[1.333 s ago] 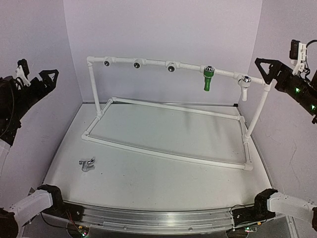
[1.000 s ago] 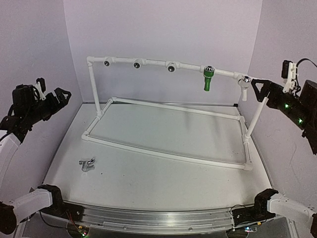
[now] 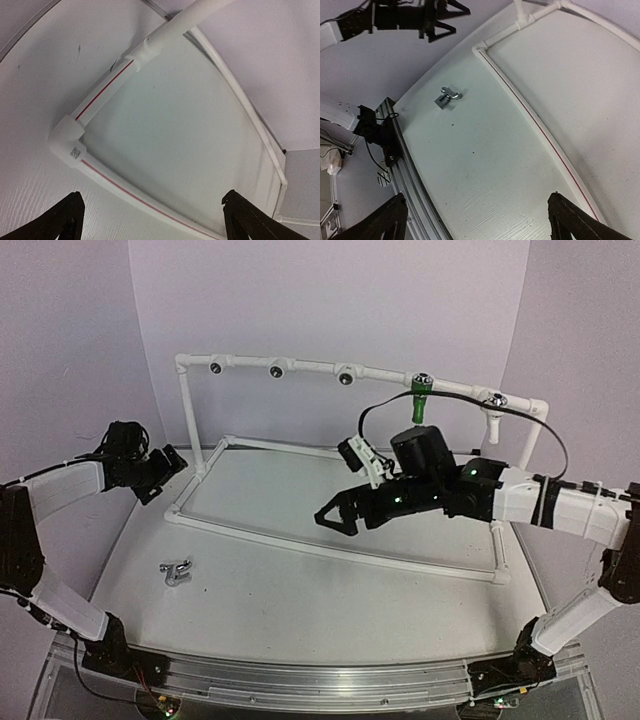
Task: Install the water faucets
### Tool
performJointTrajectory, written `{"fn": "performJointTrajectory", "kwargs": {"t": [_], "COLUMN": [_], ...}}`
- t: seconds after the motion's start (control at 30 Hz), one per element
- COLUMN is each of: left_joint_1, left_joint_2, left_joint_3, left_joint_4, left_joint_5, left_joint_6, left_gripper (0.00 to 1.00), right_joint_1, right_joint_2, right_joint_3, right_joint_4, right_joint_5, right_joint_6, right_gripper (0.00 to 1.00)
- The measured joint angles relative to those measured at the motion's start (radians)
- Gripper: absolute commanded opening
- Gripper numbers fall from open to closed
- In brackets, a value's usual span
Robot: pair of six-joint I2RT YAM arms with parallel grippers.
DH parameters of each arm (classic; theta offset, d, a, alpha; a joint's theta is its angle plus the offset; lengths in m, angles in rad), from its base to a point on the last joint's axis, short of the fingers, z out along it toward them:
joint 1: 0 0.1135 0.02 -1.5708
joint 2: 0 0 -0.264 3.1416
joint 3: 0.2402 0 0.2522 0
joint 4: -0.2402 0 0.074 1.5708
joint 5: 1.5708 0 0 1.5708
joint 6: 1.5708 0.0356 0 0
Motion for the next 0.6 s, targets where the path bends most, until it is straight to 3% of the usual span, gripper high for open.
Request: {"fn": "performJointTrajectory", "kwargs": {"t": [0.37, 0.6], "left_joint_1": [0.053, 0.063], "left_joint_2": [0.308, 0.462], "left_joint_3": [0.174, 0.27], "left_joint_4": [0.433, 0.649], "left_joint_5": [0.011, 0.157], "left_joint_6": [0.101, 0.22], "left_gripper": [1.0, 1.0], "right_joint_1": [0.005, 0.005], "right_joint_2": [0.111, 0.111], "right_joint_3": [-0.209, -0.278], "right_joint_4": [0.055, 0.045], "right_joint_5": [0.25, 0.371], "right_joint_6": [0.225, 0.308], "right_gripper": [0.98, 0.98]}}
